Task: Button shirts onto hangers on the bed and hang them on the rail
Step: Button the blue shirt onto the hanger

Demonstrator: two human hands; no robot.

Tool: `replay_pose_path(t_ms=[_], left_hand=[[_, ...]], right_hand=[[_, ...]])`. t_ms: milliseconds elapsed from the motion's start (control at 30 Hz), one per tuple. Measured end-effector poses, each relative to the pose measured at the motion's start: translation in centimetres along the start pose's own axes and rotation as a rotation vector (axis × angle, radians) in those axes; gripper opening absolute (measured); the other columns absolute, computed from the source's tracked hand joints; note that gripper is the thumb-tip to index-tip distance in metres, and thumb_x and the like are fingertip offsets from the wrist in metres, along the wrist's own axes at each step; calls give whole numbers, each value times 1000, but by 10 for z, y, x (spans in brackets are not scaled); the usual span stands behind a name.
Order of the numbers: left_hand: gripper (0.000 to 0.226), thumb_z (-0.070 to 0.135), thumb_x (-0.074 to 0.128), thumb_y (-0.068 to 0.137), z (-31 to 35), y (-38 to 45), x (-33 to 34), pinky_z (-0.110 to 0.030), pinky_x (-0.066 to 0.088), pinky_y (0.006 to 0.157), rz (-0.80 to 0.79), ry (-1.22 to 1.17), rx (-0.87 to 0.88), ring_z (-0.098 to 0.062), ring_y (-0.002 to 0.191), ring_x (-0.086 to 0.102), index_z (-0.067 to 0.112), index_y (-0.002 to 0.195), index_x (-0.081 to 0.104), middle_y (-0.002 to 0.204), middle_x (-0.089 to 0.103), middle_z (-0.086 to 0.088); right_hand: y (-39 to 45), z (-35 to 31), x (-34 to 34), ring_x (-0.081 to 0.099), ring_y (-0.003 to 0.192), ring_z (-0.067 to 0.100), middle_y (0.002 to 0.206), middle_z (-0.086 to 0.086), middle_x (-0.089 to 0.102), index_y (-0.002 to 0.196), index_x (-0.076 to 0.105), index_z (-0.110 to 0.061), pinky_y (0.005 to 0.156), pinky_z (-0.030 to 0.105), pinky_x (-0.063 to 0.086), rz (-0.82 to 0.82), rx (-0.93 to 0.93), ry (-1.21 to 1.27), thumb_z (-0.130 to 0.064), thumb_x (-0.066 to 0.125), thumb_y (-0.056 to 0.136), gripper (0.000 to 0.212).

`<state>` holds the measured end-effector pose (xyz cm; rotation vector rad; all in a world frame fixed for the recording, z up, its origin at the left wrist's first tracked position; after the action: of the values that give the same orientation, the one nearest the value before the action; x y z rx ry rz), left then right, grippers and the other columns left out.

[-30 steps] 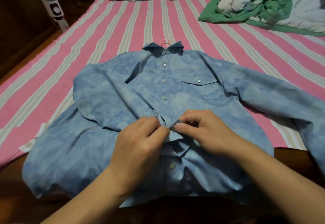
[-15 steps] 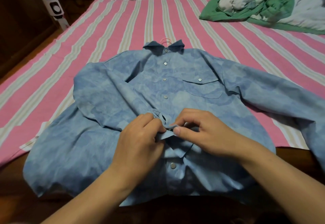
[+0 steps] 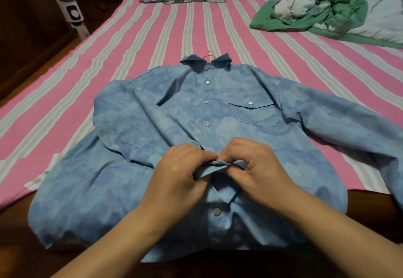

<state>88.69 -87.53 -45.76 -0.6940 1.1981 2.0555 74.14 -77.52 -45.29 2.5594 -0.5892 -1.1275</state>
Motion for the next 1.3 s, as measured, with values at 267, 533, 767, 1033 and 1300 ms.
replay_pose_path(t_ms=[267,533,767,1033,1300], left_hand=[[11,13,81,86,-4,2,0,-36,52,75,55,-80,15,-20,86,63,8,93,74,91,66,0],[11,15,79,89,1,8,6,-36,49,69,72,-62,-45,-18,78,61,10,91,69,85,62,3],[8,25,70,89,14,45,9,-40,49,67,68,142,-302,-29,81,61,21,94,74,90,63,-1],[27,39,58,94,53,67,48,-36,45,69,-357,3,-332,-29,88,66,18,80,70,82,73,-4],[39,62,49,96,70,56,67,-40,40,68,-562,336,-37,-34,97,66,23,94,46,101,71,-7]], right_hand=[[-1,5,-18,66,87,2,87,-16,71,87,71,-31,83,22,52,-30,308,48,-12,78,82,21],[-9,0,-20,67,89,2,93,-13,71,94,71,-32,82,16,53,-94,330,132,-12,76,86,22],[-15,38,-51,65,95,12,99,-9,69,102,74,-19,87,24,48,111,344,-164,-17,68,92,11],[-106,70,-179,56,115,34,115,12,66,109,72,-12,101,34,35,511,740,-576,-11,62,86,25],[-268,109,-203,64,111,33,137,13,58,134,54,-13,90,41,53,1046,1497,414,-54,78,78,73]])
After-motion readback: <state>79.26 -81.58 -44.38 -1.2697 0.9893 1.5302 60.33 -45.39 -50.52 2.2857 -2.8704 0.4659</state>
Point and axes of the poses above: each hand's wrist, its own y-axis towards the middle knuckle, its own x-axis out of the palm, z = x × y, the point moved 3 cm from there along y, towards the middle knuckle
